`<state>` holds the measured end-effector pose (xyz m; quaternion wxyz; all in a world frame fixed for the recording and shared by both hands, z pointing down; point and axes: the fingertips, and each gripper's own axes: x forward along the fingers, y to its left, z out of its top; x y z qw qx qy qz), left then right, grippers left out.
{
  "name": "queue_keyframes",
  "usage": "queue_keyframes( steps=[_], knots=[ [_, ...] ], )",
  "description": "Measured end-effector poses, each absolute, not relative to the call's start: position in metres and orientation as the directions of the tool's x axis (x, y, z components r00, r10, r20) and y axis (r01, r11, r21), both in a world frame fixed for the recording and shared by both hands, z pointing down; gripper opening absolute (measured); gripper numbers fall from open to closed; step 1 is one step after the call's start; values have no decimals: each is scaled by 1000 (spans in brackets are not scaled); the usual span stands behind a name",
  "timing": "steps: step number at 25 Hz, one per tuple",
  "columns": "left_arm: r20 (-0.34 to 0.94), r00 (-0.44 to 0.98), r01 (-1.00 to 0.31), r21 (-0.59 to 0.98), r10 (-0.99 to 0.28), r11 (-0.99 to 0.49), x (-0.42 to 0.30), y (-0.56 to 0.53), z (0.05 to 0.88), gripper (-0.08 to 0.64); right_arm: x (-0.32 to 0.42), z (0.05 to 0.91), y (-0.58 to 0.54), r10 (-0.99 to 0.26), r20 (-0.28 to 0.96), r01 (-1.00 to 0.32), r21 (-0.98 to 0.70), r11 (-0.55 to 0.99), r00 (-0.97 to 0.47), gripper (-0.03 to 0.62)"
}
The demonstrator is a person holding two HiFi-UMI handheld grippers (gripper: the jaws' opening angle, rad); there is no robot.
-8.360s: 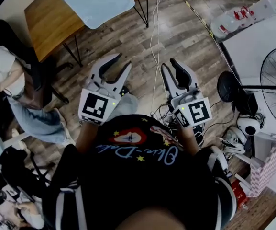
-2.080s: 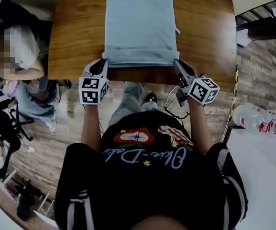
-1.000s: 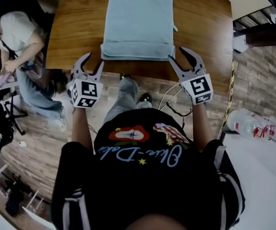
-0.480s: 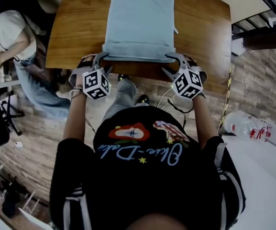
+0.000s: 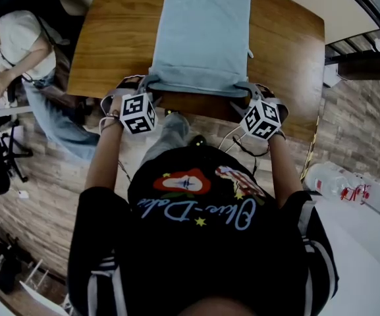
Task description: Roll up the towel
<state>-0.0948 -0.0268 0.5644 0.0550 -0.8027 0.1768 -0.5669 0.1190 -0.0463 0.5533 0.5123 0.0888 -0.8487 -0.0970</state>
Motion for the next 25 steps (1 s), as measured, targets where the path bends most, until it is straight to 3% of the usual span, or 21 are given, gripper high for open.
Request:
queue_keyframes(
  steps=[5,10,12,20,25],
  knots=[
    [919,295,-181,-216,-262,-959,-93,-27,566,192,120,557,-45,-210,862,-45,213,976,-462,174],
    [929,307,-160,-161,-205,-974,-93,-31,566,167,122,555,-53,-217,854,-94,196,976,-473,70],
    [924,294,-158,-204,-243,-966,-96,-36,565,25,121,556,-52,-212,854,-95,189,977,-476,56],
    [901,397,-228,-85,-172,-970,-99,-31,551,23,119,534,-57,-141,794,-225,6,974,-592,35],
    [859,490,-298,4,-149,-955,-104,-58,530,23,120,512,-81,-194,713,-379,-108,919,-673,34]
  ],
)
